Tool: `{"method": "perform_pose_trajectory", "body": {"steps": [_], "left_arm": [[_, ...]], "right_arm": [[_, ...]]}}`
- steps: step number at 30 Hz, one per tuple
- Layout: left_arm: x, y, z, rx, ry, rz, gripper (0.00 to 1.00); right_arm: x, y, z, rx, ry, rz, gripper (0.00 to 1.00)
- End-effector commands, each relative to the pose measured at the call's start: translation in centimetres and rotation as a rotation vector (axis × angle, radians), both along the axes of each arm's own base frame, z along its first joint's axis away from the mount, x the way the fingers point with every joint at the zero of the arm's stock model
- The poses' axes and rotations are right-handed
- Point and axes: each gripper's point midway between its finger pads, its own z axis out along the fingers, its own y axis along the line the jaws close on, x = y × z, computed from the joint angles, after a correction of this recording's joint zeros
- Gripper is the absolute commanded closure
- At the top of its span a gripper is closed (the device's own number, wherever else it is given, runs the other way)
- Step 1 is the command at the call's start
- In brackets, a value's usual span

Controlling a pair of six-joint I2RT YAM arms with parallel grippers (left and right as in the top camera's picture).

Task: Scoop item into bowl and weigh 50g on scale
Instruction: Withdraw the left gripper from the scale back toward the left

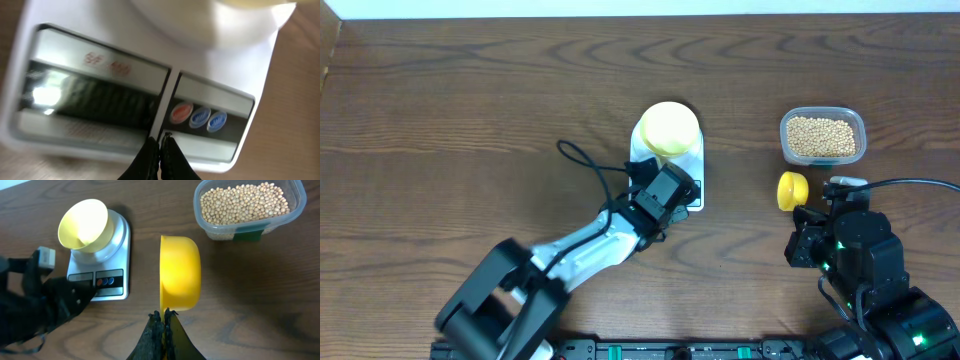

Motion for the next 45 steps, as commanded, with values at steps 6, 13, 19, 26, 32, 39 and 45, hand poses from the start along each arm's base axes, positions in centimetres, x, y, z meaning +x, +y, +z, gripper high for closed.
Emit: {"method": "perform_pose_trajectory", "body": {"steps": [6, 13, 19, 26, 32, 39, 45], "left_arm": [[-0.7, 2.3, 8.0, 0.015, -0.158, -0.135, 0.92], [-0.7, 7.9, 11.7, 0.121, -0.234, -0.097, 0.04], [-1.5, 12.9, 11.1, 0.290, -0.186, -0.022, 0.04], [-3.2, 7.5, 12.3, 0.352, -0.332, -0.747, 0.04], [-6.4, 7.2, 16.0, 0.367, -0.351, -1.061, 0.04], [-5.1, 12.3, 18.3, 0.576, -0.302, -0.977, 0.04], [-5.7, 12.3, 17.9, 0.553, -0.279, -0.987, 0.04]], "right_arm": [[0.2, -0.4, 0.8, -0.016, -0.023, -0.010, 0.99], [0.1, -0.3, 0.6, -0.014, -0.013, -0.004, 0.99], [-0.4, 0.0, 0.1, -0.006, 0.017, 0.019, 0.99], [-0.4, 0.0, 0.1, -0.005, 0.017, 0.018, 0.99], [-0.3, 0.1, 0.2, -0.003, 0.010, 0.018, 0.99], [-0.2, 0.1, 0.4, 0.020, 0.005, 0.002, 0.99], [-0.2, 0.3, 0.4, 0.066, 0.019, -0.025, 0.99]]}}
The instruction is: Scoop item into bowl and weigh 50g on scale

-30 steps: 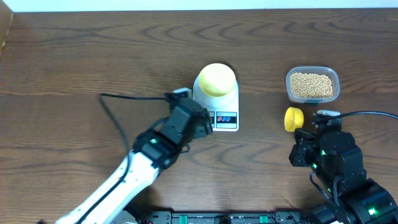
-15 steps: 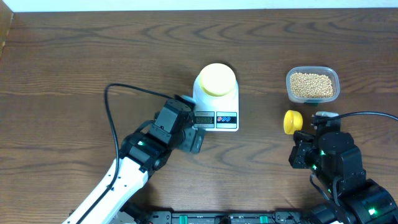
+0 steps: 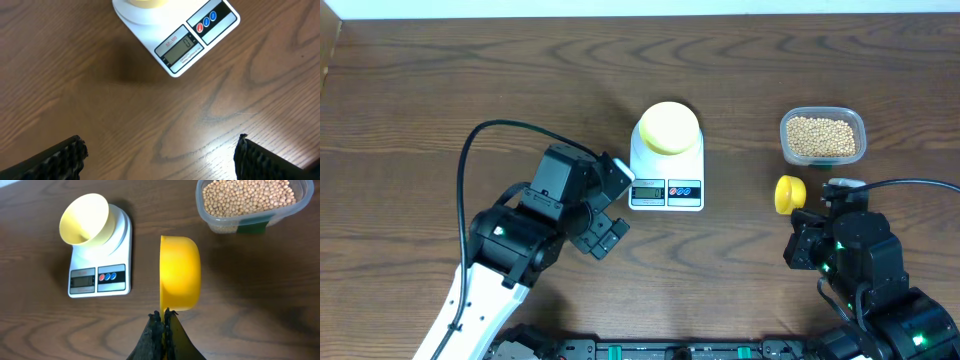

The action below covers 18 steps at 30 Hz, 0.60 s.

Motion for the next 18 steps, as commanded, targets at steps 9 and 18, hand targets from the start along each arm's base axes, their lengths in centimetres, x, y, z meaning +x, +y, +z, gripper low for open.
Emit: {"method": "perform_pose_trajectory", "body": {"steps": [9, 18], "left_arm": [[-0.5, -0.7, 0.9, -0.141, 0.030, -0.137, 0.03], [0.0, 0.6, 0.9, -0.153, 0.038, -0.088, 0.03]], "right_arm": [[0.1, 0.2, 0.7, 0.041, -0.006, -0.019, 0.99], [0.1, 0.2, 0.7, 0.042, -0.007, -0.019, 0.99]]}}
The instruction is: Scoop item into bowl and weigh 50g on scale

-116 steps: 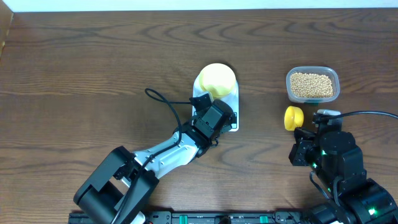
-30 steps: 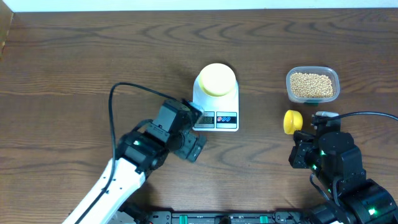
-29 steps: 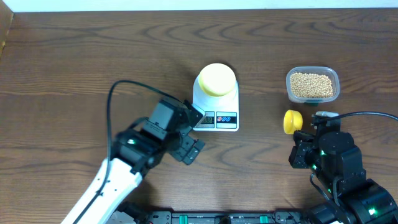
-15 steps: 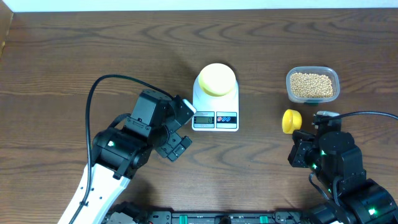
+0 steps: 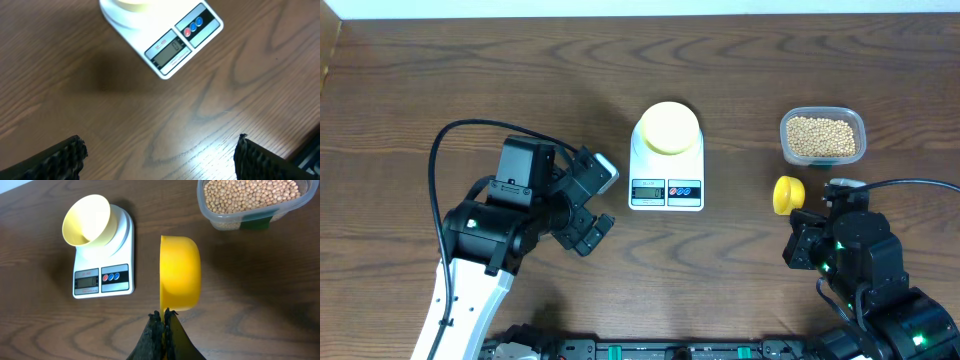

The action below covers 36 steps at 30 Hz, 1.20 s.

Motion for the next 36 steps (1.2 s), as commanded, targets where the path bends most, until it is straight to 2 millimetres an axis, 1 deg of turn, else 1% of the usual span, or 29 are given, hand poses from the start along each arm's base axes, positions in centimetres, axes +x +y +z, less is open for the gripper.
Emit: {"method": "perform_pose_trajectory", "body": {"steps": [1, 12, 19, 36], "left_arm": [[-0.21, -0.60, 0.58, -0.034, -0.007, -0.035, 0.03], [-0.20, -0.59, 0.58, -0.033, -0.007, -0.034, 0.03], [-0.20, -0.59, 0.58, -0.033, -0.007, -0.034, 0.03], [-0.17, -0.59, 0.58, -0.033, -0.008, -0.034, 0.03]], "right_arm": [[0.15, 0.02, 0.71, 0.018, -0.013, -0.010, 0.99], [0.15, 0.03, 0.72, 0.019, -0.013, -0.009, 0.99], [-0.14, 0.60, 0.58, 0.039, 0.001, 0.019, 0.99], [-0.84, 0.29, -0.27, 0.020, 0.044, 0.018, 0.99]]}}
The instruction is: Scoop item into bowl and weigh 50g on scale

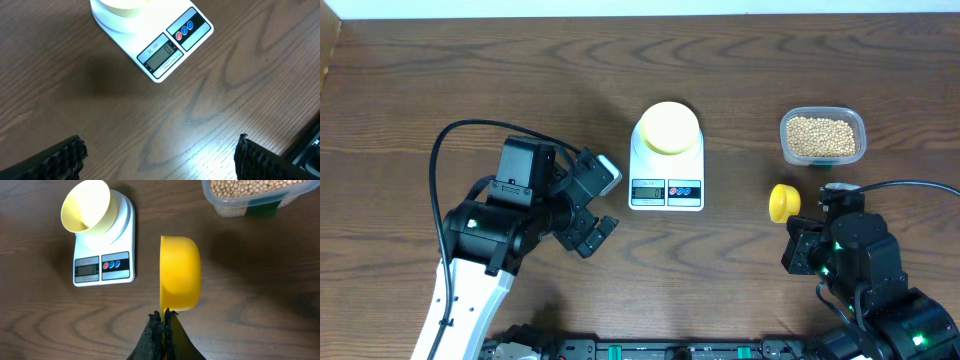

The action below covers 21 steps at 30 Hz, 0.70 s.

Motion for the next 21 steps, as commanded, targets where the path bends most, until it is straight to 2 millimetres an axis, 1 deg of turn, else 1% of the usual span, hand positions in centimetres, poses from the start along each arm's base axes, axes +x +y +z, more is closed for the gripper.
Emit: {"method": "perform_pose_trajectory", "body": {"steps": [1, 5, 13, 21], "left_arm": [[0.07, -0.09, 0.45, -0.008, -0.014, -0.012, 0.03], [0.27, 0.25, 0.37, 0.011, -0.021, -0.001, 0.03], [0.25, 0.24, 0.37, 0.010, -0.021, -0.001, 0.03], [0.05, -0.14, 0.48, -0.013, -0.012, -0.011, 0.03]], "right_arm": [[0.01, -0.08, 0.51, 0.012, -0.004, -0.011, 0.99], [-0.03, -0.09, 0.46, 0.011, -0.002, -0.011, 0.99], [-0.03, -0.10, 0.45, 0.011, -0.001, -0.011, 0.99], [-0.09, -0.12, 0.39, 0.009, 0.002, -0.011, 0.99]]}}
